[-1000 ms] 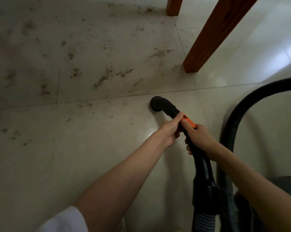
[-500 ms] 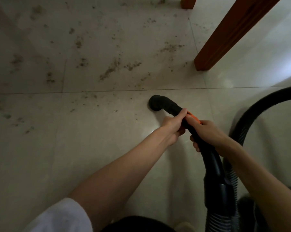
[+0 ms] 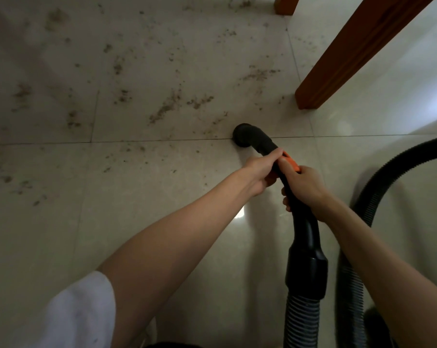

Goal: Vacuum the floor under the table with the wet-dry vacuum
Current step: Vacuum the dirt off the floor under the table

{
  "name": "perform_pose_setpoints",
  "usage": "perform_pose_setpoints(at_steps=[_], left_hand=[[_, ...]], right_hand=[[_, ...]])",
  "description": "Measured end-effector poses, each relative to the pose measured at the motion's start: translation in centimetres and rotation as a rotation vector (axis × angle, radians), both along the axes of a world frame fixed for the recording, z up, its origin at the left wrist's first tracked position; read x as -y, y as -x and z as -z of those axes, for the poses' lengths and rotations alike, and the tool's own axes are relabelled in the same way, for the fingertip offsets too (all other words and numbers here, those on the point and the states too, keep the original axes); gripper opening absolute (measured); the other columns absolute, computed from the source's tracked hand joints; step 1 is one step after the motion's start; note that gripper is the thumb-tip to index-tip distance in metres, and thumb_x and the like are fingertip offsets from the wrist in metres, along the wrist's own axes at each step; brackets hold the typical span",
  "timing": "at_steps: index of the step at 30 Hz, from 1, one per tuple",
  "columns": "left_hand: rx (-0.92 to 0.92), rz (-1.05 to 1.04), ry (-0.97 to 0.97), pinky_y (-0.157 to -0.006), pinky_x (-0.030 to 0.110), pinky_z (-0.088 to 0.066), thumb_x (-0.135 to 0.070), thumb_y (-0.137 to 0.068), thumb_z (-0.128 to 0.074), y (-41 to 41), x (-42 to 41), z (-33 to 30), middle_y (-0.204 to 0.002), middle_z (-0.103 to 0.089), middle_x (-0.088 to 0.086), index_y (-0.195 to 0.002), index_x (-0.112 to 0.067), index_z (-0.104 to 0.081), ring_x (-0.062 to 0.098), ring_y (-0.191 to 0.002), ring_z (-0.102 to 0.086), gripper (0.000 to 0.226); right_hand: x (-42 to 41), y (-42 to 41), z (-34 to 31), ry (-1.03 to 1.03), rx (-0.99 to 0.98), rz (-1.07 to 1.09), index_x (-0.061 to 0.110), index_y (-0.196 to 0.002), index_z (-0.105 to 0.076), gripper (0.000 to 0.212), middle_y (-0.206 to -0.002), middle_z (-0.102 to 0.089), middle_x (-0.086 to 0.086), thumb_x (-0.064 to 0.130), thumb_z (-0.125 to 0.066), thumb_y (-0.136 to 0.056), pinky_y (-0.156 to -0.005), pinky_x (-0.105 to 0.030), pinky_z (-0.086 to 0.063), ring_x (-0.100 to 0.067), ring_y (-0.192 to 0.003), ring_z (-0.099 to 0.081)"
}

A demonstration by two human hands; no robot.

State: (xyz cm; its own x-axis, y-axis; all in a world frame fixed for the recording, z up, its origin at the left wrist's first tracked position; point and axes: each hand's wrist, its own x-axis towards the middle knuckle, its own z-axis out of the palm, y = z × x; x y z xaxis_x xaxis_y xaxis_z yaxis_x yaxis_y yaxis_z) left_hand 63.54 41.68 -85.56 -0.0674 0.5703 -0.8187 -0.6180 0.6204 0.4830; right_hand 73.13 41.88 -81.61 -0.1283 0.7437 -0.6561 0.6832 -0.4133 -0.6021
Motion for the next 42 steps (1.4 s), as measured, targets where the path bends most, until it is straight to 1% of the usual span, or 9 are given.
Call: perform_pose_setpoints(at_steps=[5,8,11,15,24,30,35,37,42], left_hand=[[0.084,-0.063,-0.011,-0.072,0.022,-0.047,-0.026,-0.09,-0.062,1.0,0.7,0.5,-0.089,-0.062,0.008,-0.113,-0.003,-0.058,0.017,-0.085,-0.059,0.033],[0.04,-0.04,-0.024,-0.084,0.026,-0.045,-0.028,-0.09,-0.062,1.2,0.0,-0.1,-0.105,-0.061,0.011,-0.121,-0.001,-0.056,0.021,-0.1,-0.058,0.042],[0.006,0.01,-0.039,-0.088,0.029,-0.044,-0.028,-0.091,-0.06,0.7,-0.4,-0.9,-0.106,-0.057,0.011,-0.122,0.0,-0.054,0.021,-0.101,-0.054,0.043],[0.049,0.012,-0.037,-0.092,0.029,-0.044,-0.03,-0.09,-0.061,0.4,0.7,-0.5,-0.109,-0.059,0.011,-0.122,-0.002,-0.053,0.021,-0.102,-0.056,0.043],[0.17,-0.057,-0.006,-0.068,0.023,-0.045,-0.03,-0.092,-0.059,0.4,5.6,-0.7,-0.103,-0.064,0.009,-0.119,-0.003,-0.055,0.015,-0.087,-0.06,0.039],[0.166,-0.107,0.019,-0.076,0.024,-0.047,-0.03,-0.094,-0.055,0.0,7.6,-1.2,-0.114,-0.063,0.012,-0.123,-0.002,-0.053,0.015,-0.091,-0.06,0.041],[0.157,-0.189,0.02,-0.068,0.022,-0.05,-0.028,-0.094,-0.054,0.0,9.1,-1.4,-0.116,-0.064,0.015,-0.123,-0.001,-0.054,0.015,-0.089,-0.062,0.039],[0.161,-0.204,0.026,-0.07,0.024,-0.052,-0.027,-0.095,-0.054,0.1,9.4,-1.5,-0.114,-0.063,0.016,-0.118,0.0,-0.055,0.018,-0.091,-0.062,0.036],[0.182,-0.213,0.051,-0.075,0.028,-0.053,-0.021,-0.095,-0.051,0.4,10.5,-2.4,-0.098,-0.062,0.015,-0.09,-0.005,-0.058,0.021,-0.087,-0.061,0.018]], right_hand=[[-0.3,0.5,-0.2,0.048,-0.017,-0.075,0.007,-0.093,-0.054,0.042,-0.065,-0.054,-0.008,0.048,-0.047,-0.095,-0.039,-0.023,-0.045,-0.012,-0.039,-0.052],[-0.5,1.1,-0.3,0.005,0.007,-0.044,0.006,-0.094,-0.055,0.043,-0.067,-0.054,-0.008,0.049,-0.046,-0.095,-0.039,-0.023,-0.044,-0.014,-0.043,-0.052],[-0.5,1.0,-0.7,-0.027,0.062,-0.021,0.005,-0.1,-0.054,0.044,-0.069,-0.054,-0.007,0.048,-0.045,-0.095,-0.039,-0.023,-0.043,-0.015,-0.047,-0.052],[-0.2,0.4,-1.4,0.037,0.058,-0.069,0.005,-0.094,-0.054,0.043,-0.067,-0.054,-0.008,0.048,-0.047,-0.095,-0.041,-0.025,-0.045,-0.015,-0.045,-0.052],[2.3,-0.1,-3.3,0.135,0.104,-0.232,0.005,-0.087,-0.055,0.043,-0.062,-0.053,-0.008,0.047,-0.047,-0.095,-0.04,-0.022,-0.045,-0.013,-0.039,-0.051],[3.7,-0.2,-3.8,0.184,0.108,-0.291,0.002,-0.096,-0.055,0.045,-0.063,-0.054,-0.008,0.047,-0.047,-0.095,-0.041,-0.022,-0.046,-0.012,-0.039,-0.051],[4.6,0.4,-4.0,0.189,0.084,-0.345,0.005,-0.088,-0.052,0.041,-0.063,-0.053,-0.009,0.045,-0.047,-0.096,-0.04,-0.022,-0.046,-0.011,-0.036,-0.05],[4.9,0.6,-4.1,0.193,0.08,-0.356,0.004,-0.089,-0.052,0.042,-0.064,-0.053,-0.01,0.045,-0.048,-0.095,-0.04,-0.022,-0.046,-0.011,-0.036,-0.05],[6.1,0.8,-4.0,0.201,0.088,-0.385,0.002,-0.09,-0.053,0.045,-0.066,-0.052,-0.011,0.047,-0.049,-0.094,-0.04,-0.023,-0.045,-0.012,-0.037,-0.051]])
